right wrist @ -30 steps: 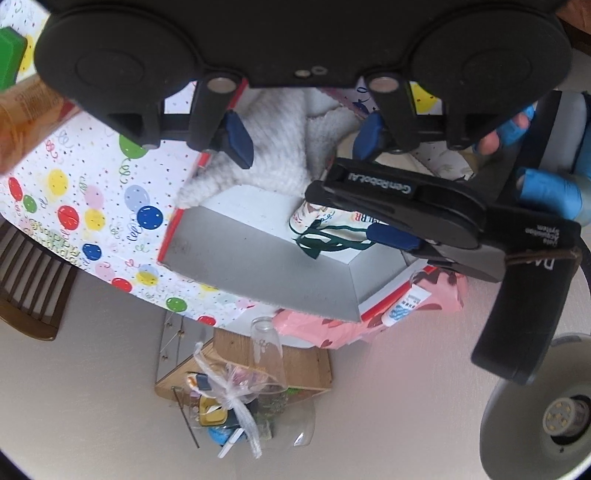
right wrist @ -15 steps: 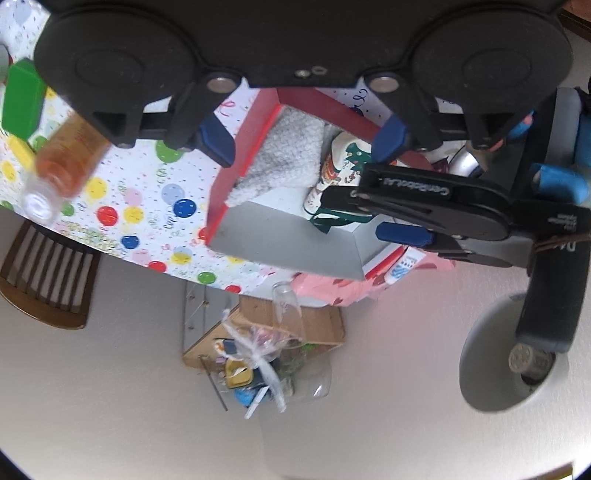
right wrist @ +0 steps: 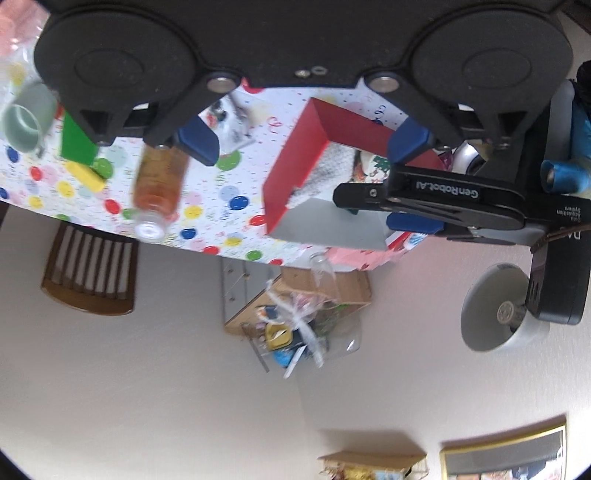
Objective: Organize soft objects
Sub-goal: 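Move both tools back over the white glove and plastic bag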
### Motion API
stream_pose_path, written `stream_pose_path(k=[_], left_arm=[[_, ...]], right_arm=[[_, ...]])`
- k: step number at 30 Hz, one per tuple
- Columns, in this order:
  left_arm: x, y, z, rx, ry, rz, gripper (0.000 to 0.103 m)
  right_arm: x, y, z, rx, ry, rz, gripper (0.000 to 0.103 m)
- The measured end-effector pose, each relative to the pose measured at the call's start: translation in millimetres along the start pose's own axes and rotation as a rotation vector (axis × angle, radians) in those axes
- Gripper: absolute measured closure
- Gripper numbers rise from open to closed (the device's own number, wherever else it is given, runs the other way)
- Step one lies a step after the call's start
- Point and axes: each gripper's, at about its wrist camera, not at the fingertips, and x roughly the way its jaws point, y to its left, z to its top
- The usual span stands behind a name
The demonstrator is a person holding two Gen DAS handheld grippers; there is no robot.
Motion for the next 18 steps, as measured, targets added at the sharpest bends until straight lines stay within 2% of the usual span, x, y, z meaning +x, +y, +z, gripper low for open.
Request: stream_pose_path(k=[6, 11, 14, 18], left_arm=[[0, -28, -4, -0.027, -0.020, -0.049, 0.000], [12, -53, -11, -0.030, 0.008, -0.099, 0.000], [20, -68, -19, -0.024, -0.008, -0.125, 0.000], [36, -86, -25, -0.030, 0.038, -0.135, 0.000]], right_arm=[[-40, -29, -17, 0.036, -0.047, -0.070, 0.004], [-66, -59, -35, 0.082, -0.066, -0.151, 0.004], [-76, -79, -49, 0.107, -0.063, -0.197, 0.004], [-84, -101, -65, 0.122, -0.046, -0.252, 0.004]])
